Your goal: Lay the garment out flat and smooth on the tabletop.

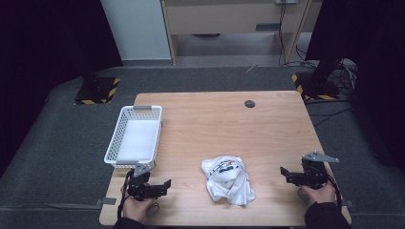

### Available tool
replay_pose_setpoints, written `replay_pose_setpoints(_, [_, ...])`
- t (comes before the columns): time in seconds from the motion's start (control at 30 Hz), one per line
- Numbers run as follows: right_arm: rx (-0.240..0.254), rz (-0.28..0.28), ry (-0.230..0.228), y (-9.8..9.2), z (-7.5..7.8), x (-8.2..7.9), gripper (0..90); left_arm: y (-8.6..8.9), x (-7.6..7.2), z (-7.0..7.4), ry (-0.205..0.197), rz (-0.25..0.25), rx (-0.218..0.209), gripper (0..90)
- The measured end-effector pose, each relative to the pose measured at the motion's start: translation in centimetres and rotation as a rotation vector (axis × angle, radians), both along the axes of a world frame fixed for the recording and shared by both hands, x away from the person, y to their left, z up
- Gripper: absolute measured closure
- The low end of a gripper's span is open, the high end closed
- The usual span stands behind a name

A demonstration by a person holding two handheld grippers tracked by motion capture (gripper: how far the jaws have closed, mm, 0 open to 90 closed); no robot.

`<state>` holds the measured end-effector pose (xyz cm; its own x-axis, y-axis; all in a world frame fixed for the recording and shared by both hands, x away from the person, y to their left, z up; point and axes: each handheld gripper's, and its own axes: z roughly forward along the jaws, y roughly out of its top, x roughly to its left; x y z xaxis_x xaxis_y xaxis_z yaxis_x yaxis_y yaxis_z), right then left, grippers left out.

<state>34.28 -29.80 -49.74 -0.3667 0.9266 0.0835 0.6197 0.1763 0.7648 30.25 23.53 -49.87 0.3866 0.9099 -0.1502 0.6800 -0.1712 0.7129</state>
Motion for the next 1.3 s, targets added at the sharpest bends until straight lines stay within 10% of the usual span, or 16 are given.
replay_pose_setpoints(0.6, [0.064, -0.015, -0.076, 1.7, 1.7, 0.4, 7.5, -2.2, 0.7, 2.0, -0.084, -0.028, -0.07, 5.5])
replay_pose_setpoints(1.3, [0.106, 0.086, -0.056, 5.2, 1.9, 2.6, 10.2, -5.2, 3.6, 2.3, -0.104, -0.079, -0.091, 5.8])
